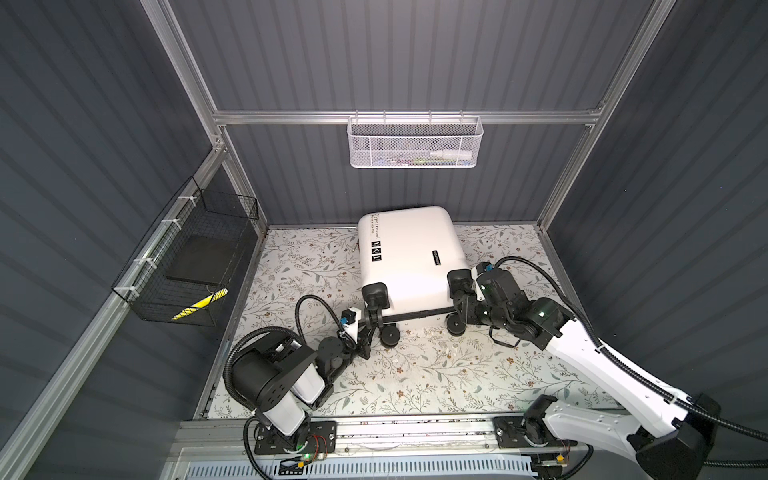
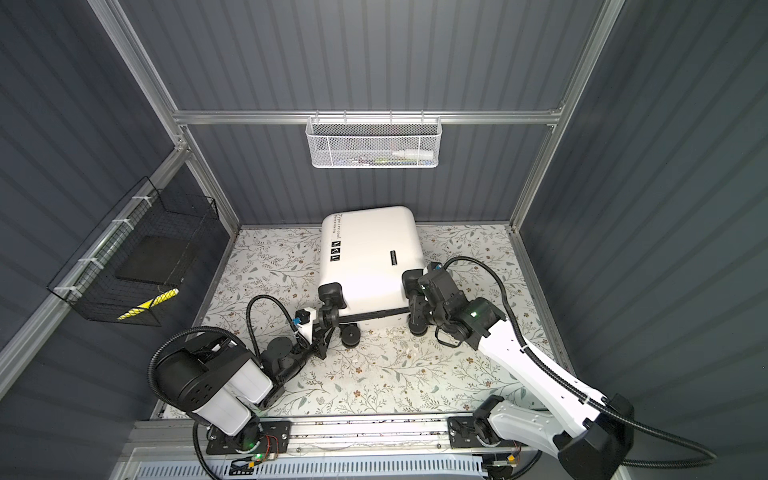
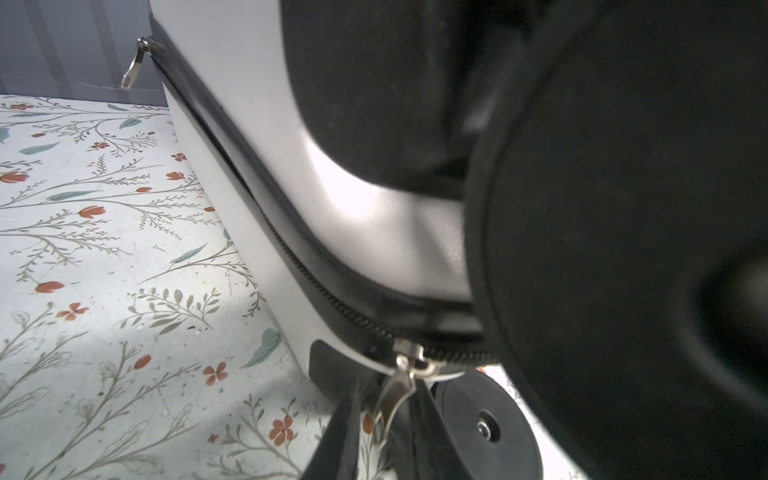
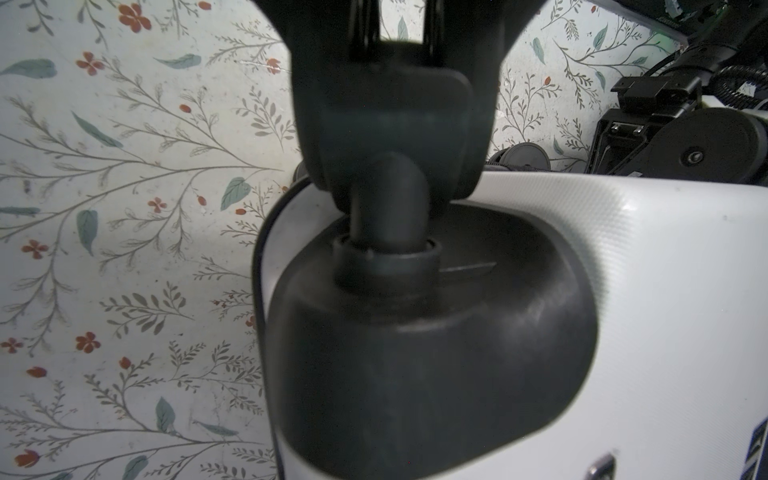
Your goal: Pack the luggage
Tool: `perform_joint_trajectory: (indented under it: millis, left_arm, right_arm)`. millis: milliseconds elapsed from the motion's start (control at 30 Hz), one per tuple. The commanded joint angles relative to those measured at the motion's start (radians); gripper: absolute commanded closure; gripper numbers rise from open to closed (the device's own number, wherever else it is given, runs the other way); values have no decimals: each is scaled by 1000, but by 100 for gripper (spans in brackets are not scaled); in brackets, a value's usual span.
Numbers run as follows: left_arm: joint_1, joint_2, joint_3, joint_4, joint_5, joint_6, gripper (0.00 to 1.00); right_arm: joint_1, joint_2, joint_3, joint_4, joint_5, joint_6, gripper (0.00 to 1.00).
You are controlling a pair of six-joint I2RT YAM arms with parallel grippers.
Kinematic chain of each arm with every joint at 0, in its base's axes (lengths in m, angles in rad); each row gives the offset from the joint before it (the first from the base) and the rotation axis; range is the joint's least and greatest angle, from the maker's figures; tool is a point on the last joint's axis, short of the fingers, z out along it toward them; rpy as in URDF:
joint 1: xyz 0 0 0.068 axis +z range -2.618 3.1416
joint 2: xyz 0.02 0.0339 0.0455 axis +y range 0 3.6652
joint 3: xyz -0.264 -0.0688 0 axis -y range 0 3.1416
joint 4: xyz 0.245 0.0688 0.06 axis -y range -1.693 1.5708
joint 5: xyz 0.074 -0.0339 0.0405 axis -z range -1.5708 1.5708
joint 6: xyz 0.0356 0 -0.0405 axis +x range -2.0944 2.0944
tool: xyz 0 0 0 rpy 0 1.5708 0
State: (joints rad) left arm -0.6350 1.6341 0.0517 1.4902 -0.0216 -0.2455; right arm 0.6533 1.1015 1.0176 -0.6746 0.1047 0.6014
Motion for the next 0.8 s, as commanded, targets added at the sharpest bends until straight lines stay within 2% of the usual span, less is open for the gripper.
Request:
perform_joint_trajectory:
  millis: [0, 100, 300, 400, 633, 767]
  left_arm:
    - [3, 8, 13, 40, 9, 18, 81]
    - [3, -4, 5, 39, 5, 16, 84]
    - [3, -98, -14, -23, 9, 14, 98]
    - [3, -198, -2, -164, 25, 25, 100]
    - [3, -513, 72, -652, 41, 105, 100]
    - [3, -619, 93, -810, 37, 135, 100]
  right_arm:
    - [2, -24, 15, 32, 8, -16, 100]
    - [1, -25, 17, 30, 10, -17, 100]
    - [1, -24, 31, 28, 10, -20, 100]
    - [0, -23, 43, 22, 10, -24, 100]
    - [1, -22, 73, 15, 21, -32, 100]
    - [-5, -20, 82, 21, 23, -28, 100]
